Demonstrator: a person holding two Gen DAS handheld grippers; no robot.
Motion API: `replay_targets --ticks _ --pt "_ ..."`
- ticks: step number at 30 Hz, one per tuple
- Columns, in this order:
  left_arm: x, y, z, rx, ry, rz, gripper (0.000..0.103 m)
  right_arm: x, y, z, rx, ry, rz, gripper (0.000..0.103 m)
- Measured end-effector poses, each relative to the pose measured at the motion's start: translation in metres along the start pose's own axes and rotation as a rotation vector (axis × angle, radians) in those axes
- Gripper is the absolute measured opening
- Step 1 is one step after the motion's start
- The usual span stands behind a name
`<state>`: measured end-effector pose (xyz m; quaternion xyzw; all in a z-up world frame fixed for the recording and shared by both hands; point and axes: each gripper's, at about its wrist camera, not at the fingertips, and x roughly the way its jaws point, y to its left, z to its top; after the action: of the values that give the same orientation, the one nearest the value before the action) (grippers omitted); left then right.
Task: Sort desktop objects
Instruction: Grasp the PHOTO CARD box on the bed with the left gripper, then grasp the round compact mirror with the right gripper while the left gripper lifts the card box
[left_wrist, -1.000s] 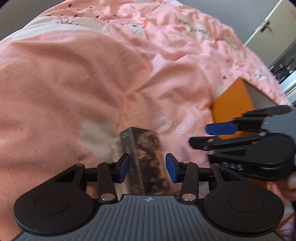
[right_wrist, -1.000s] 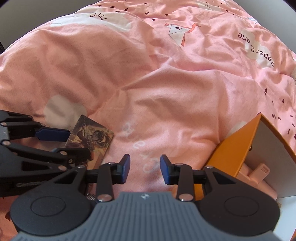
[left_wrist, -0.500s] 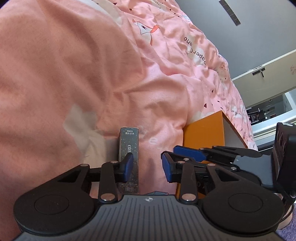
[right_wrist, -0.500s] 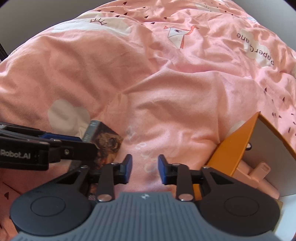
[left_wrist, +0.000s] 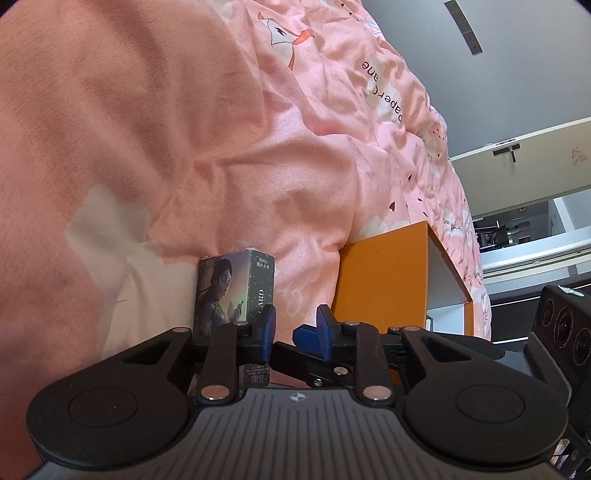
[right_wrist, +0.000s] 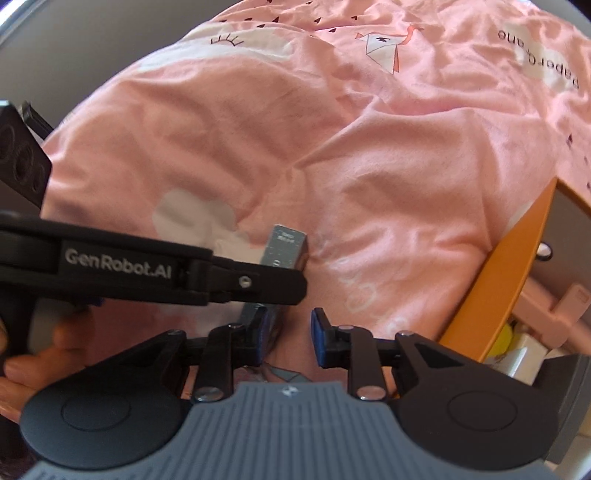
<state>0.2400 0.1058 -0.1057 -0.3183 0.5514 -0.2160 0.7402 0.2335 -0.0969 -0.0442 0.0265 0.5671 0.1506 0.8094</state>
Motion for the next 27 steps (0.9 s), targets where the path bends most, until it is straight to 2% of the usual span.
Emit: replay_targets --ticks 5,9,11,14,20,21,26,27 --pt "-0.009 -0.010 -0.002 0.048 -0.029 0.079 0.029 0.009 0.007 0.000 -0.004 0.009 0.012 0.027" --pt "-0.022 -0.023 -0.002 0.127 -0.084 0.204 0.033 0.010 0.008 -0.002 -0.005 0.008 0.022 0.027" --pt "-0.020 -0.025 -0.002 0.147 -0.073 0.255 0.037 0.010 0.007 -0.001 -0.007 0.007 0.021 0.027" --pt "-0.013 -0.025 -0.002 0.151 -0.039 0.277 0.049 0.009 0.008 -0.002 -0.009 0.004 0.024 0.026" --pt "0.004 -0.025 -0.004 0.169 0.014 0.366 0.049 0.007 0.009 -0.004 -0.028 0.006 0.026 0.026" --pt "0.006 -0.024 -0.004 0.170 0.021 0.378 0.048 0.005 0.010 -0.004 -0.035 0.004 0.022 0.026" --pt "0.006 -0.020 -0.007 0.187 0.022 0.413 0.027 0.002 0.012 -0.010 -0.088 0.012 -0.030 0.027" --pt "0.004 -0.019 -0.007 0.181 0.020 0.406 0.026 0.002 0.012 -0.012 -0.096 0.018 -0.030 0.027"
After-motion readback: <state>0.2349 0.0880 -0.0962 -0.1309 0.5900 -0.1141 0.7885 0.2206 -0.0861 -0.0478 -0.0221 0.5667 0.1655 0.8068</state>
